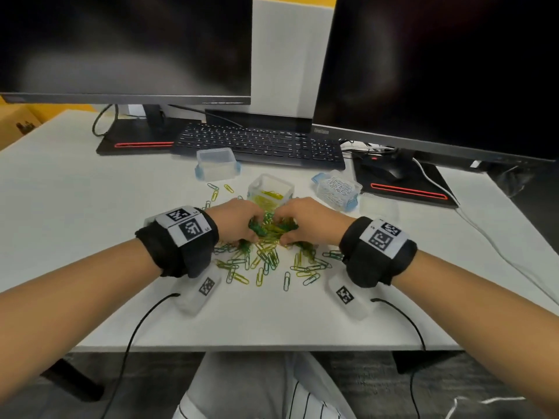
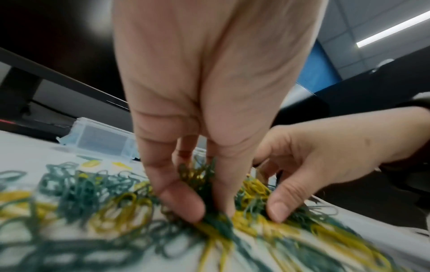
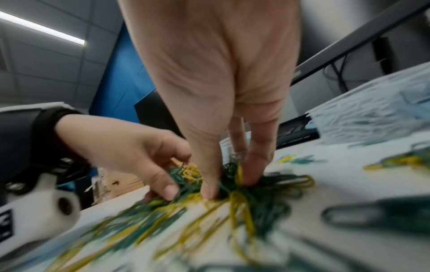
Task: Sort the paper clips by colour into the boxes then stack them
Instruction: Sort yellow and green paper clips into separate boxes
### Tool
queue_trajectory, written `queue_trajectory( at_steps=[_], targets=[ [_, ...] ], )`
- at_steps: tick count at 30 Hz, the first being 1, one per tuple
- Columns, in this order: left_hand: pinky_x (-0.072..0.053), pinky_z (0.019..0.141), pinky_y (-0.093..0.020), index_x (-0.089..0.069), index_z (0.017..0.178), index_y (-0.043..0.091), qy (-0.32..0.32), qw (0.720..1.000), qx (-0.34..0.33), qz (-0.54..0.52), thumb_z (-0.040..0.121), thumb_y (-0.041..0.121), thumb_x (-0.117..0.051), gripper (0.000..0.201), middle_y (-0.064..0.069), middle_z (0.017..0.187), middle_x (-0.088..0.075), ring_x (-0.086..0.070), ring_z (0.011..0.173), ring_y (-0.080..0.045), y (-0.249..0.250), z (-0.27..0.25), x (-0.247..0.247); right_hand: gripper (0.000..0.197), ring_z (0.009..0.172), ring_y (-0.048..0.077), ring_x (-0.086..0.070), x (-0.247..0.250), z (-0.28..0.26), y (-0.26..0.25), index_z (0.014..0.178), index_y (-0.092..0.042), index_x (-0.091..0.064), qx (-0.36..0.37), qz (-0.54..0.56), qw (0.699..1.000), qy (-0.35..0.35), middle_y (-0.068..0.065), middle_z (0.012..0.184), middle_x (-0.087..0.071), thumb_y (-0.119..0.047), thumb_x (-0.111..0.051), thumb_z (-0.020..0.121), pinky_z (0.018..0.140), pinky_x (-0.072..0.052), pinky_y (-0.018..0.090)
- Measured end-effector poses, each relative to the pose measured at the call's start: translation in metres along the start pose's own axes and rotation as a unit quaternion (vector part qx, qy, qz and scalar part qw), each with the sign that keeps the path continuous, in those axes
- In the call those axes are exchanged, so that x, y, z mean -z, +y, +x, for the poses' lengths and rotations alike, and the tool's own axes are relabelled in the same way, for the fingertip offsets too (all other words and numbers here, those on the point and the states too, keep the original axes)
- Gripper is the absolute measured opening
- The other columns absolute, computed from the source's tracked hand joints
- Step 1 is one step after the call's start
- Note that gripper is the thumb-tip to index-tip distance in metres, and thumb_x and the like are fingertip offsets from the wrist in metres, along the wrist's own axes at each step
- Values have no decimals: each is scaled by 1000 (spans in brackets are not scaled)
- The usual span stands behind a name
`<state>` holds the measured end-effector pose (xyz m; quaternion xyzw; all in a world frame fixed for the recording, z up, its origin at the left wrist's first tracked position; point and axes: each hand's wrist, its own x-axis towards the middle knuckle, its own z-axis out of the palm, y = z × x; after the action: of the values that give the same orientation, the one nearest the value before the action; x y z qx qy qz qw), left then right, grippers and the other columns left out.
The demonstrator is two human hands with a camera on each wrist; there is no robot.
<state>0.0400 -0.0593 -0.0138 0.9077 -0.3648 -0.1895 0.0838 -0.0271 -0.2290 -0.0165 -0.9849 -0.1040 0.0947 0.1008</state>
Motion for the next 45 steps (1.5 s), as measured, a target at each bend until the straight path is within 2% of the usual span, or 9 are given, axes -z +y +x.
queue_trajectory(
  at_steps=[6,11,14,25,30,31,35,41,45],
  targets=[
    [-54,81,-37,-61,113,25,-7,1000,13,-1,85,34,-69,31,-1,113,-57,-60,91,-20,-26,-24,25,25,87,10,-50,26,-19,28,112,-22,-67,-61,-8,998,31,-3,108,-63,-28,-68,88,72,-34,21],
    [-45,79,-30,-65,97,28,-8,997,-67,40,82,32,-70,17,7,97,-55,-52,90,-13,-11,-58,16,9,72,-3,-55,22,-24,-25,90,-25,-70,60,51,997,12,-13,86,-65,-18,-65,87,62,-37,7],
    [-47,79,-30,-70,89,23,-53,993,-98,44,80,29,-72,11,3,92,-62,-57,87,-14,-2,-67,-4,16,69,-2,-54,3,-19,-51,98,-26,-73,128,37,987,-88,-15,80,-61,-20,-68,84,64,-39,9],
    [-44,67,-20,-66,77,21,-28,994,-101,28,78,18,-74,9,2,88,-65,-58,82,-13,-5,-51,-20,3,69,10,-59,-3,-4,-29,89,-16,-65,71,133,988,-45,-3,80,-67,-16,-67,87,68,-50,24],
    [-49,76,-30,-62,81,25,-26,992,-118,25,76,22,-78,17,2,91,-63,-58,87,-15,-4,-48,-19,22,64,13,-52,0,-6,-20,111,-6,-58,-67,573,808,-118,5,79,-57,3,-47,95,54,-46,23],
    [-49,76,-29,-62,77,26,-34,992,-117,24,75,21,-78,17,3,89,-64,-59,87,-14,-5,-47,-19,20,63,12,-51,-2,-6,-22,108,-7,-59,-77,568,809,-128,4,78,-56,2,-47,94,52,-44,22],
    [-50,76,-27,-56,63,30,-55,991,-117,17,76,19,-77,27,7,84,-65,-60,82,-11,-5,-47,-16,5,58,4,-46,-10,-5,-33,84,-20,-61,45,141,987,-60,-8,68,-54,-19,-65,87,57,-41,22],
    [-47,67,-16,-63,81,16,46,986,-65,-147,82,13,-71,9,9,77,-68,-63,71,-2,-22,-59,14,8,63,7,-49,-15,-1,-39,79,-20,-57,113,-14,991,-72,-8,70,-55,-20,-59,87,59,-42,23],
    [-49,64,-27,-52,108,10,66,883,20,-464,93,2,-52,17,-7,78,-63,-61,69,-18,-48,-71,23,13,66,14,-49,-7,1,-34,82,-9,-57,85,-31,993,-80,1,77,-58,-18,-52,91,59,-41,30]
  ],
)
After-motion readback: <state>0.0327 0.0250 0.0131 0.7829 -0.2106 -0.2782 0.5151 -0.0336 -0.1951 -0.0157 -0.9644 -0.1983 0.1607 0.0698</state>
